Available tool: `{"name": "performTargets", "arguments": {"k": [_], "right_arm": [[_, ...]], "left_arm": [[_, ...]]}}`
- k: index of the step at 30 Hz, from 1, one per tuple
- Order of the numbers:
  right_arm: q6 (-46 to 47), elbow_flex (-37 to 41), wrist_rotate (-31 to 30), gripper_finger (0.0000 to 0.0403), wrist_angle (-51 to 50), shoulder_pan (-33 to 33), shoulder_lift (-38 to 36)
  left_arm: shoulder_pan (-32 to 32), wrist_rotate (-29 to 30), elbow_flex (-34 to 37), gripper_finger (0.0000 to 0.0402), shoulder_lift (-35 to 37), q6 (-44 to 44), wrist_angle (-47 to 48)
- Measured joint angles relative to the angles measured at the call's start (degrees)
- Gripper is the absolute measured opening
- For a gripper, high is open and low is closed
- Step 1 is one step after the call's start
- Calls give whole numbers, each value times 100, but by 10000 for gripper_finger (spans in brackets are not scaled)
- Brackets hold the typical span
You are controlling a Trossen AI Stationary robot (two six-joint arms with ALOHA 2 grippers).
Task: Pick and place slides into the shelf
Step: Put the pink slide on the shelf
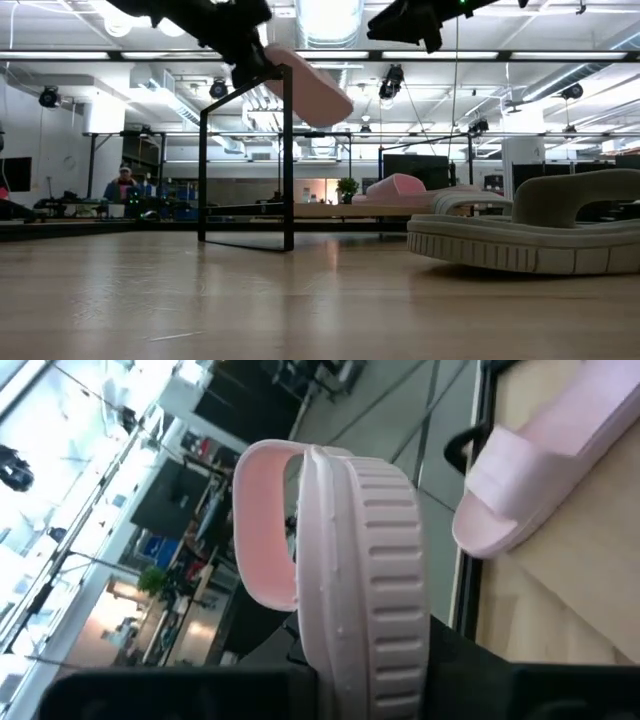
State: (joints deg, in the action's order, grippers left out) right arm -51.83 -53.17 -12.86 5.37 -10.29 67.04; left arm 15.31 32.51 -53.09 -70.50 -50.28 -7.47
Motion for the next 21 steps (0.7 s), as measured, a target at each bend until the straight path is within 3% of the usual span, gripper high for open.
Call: {"name": "performTargets", "arguments": {"k": [21], "right_arm": [[-563, 5, -180, 173, 235, -24, 357]], "left_arm": [[-497, -430, -1138, 40, -1277, -498, 40]]}}
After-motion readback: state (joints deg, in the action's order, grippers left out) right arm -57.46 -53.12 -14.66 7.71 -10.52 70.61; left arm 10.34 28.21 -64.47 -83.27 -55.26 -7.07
